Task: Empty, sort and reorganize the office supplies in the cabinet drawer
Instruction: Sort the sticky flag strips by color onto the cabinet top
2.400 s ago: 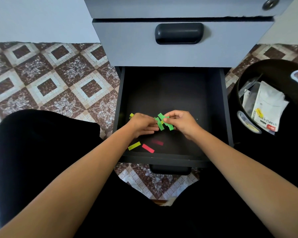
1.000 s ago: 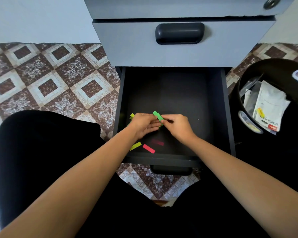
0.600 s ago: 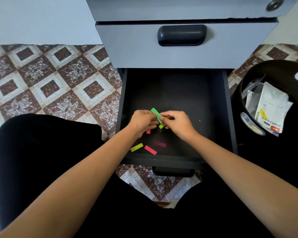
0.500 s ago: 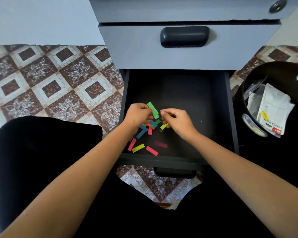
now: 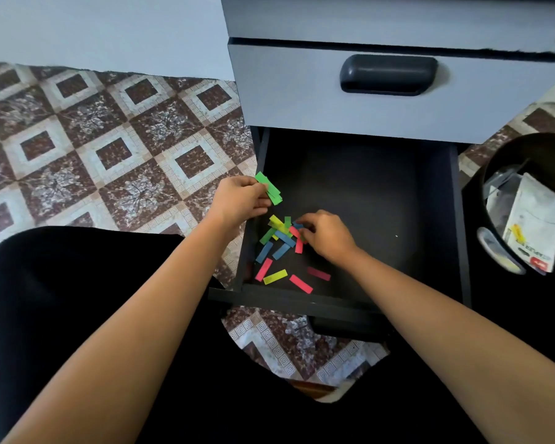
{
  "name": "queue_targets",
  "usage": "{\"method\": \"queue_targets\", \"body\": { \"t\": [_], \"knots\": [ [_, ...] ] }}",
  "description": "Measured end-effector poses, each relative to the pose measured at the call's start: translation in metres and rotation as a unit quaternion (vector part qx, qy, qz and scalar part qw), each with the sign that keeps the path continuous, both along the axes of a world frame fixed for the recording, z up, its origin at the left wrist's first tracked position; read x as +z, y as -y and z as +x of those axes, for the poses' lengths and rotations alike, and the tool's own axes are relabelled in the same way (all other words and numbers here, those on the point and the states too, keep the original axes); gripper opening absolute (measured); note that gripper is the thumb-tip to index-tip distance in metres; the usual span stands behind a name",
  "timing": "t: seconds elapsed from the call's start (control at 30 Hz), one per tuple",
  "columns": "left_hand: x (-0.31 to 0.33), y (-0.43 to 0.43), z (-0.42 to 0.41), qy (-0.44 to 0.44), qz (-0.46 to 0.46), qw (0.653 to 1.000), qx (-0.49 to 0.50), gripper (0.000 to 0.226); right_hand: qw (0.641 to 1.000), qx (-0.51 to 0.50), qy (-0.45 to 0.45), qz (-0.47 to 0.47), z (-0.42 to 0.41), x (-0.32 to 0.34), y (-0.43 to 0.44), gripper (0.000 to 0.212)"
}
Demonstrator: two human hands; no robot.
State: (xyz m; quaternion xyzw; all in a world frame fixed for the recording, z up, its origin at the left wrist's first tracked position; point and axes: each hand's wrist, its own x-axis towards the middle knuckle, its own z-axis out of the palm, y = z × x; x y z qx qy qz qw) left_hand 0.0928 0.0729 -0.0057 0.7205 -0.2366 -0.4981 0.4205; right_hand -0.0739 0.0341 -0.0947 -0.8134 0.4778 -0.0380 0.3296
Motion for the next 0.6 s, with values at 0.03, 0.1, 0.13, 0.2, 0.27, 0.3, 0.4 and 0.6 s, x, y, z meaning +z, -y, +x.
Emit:
{"method": "queue_targets", "body": {
  "t": [0.03, 0.1, 0.13, 0.2, 0.27, 0.3, 0.4, 0.6],
  "knots": [
    [0.000, 0.000, 0.001, -0.008, 0.001, 1.000, 0.004, 0.019, 1.000, 0.008, -0.007, -0.008, 0.004, -0.001, 0.001, 0.028],
    [-0.001, 0.000, 0.002, -0.019, 0.001, 1.000, 0.007, 0.019, 0.999, 0.032, -0.032, -0.026, 0.007, 0.000, 0.004, 0.029],
    [-0.002, 0.000, 0.002, -0.023, 0.001, 1.000, 0.008, 0.019, 0.996, 0.054, -0.055, -0.038, 0.006, 0.001, 0.005, 0.030],
    [-0.002, 0.000, 0.001, -0.031, 0.002, 0.999, 0.010, 0.020, 0.986, 0.109, -0.112, -0.061, 0.000, 0.005, 0.007, 0.034],
    [-0.004, 0.000, 0.001, -0.033, 0.004, 0.999, 0.008, 0.020, 0.975, 0.148, -0.148, -0.078, -0.009, 0.005, 0.009, 0.037],
    [-0.005, 0.000, 0.001, -0.032, 0.006, 0.999, 0.005, 0.019, 0.973, 0.153, -0.154, -0.081, -0.014, 0.004, 0.009, 0.037],
    [-0.006, 0.001, 0.000, -0.031, 0.009, 0.999, 0.002, 0.019, 0.982, 0.120, -0.128, -0.070, -0.021, -0.001, 0.007, 0.035],
    [-0.005, 0.002, -0.001, -0.028, 0.010, 1.000, -0.002, 0.021, 0.998, 0.017, -0.037, 0.051, -0.023, -0.001, 0.006, 0.025]
  ]
}}
